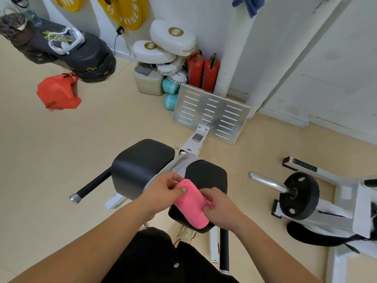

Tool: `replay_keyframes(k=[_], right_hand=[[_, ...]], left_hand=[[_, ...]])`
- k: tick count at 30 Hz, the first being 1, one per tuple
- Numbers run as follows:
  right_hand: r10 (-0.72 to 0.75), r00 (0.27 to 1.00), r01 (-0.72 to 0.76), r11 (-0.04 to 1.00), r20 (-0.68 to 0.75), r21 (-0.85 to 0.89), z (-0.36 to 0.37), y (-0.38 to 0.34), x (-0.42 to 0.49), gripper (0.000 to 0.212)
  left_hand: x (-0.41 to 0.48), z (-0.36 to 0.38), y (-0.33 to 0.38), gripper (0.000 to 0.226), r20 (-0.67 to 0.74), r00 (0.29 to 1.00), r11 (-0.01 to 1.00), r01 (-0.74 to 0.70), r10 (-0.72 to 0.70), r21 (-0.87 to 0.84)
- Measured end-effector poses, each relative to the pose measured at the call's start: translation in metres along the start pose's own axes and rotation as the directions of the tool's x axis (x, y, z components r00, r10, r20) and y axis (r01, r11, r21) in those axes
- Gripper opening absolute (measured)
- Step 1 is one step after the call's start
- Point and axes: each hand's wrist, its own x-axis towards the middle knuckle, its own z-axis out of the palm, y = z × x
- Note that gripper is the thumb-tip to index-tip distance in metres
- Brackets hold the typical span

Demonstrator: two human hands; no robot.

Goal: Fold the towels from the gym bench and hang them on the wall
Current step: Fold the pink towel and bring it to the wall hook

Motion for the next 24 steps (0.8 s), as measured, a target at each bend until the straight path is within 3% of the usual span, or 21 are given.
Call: replay_keyframes(k=[4,9,12,18,21,24], right_hand=[[-0.116,0.987,0.116,0.993,0.107,0.007,-0.008,-0.057,-0.015,0.051],[-0.276,0.955,0.255,0.951,0.11,0.174,0.004,-0.138,-0.022,0.084],[-0.345,0.921,0.311,0.931,0.179,0.189,0.032,-0.186,-0.011,0.064],[-0.384,0.896,0.363,0.923,0.224,0.13,0.123,-0.287,-0.002,0.021],[-0.362,0.908,0.321,0.924,0.21,0.206,0.178,-0.343,0.002,0.018],[-0.345,0.922,0.28,0.906,0.172,0.317,0.236,-0.395,0.008,0.026]], left_hand=[[-0.03,-0.039,0.008,0.026,-0.016,0.992,0.991,-0.129,0.129,-0.023],[-0.079,-0.1,-0.014,0.031,-0.016,0.974,0.972,-0.224,0.226,0.073],[-0.115,-0.137,-0.04,0.035,-0.125,0.961,0.969,-0.245,0.248,0.037],[-0.19,-0.221,-0.116,0.04,-0.391,0.905,0.937,-0.269,0.166,-0.224],[-0.222,-0.27,-0.169,0.036,-0.463,0.883,0.904,-0.255,0.073,-0.343],[-0.248,-0.323,-0.226,0.041,-0.433,0.897,0.872,-0.279,0.087,-0.402]])
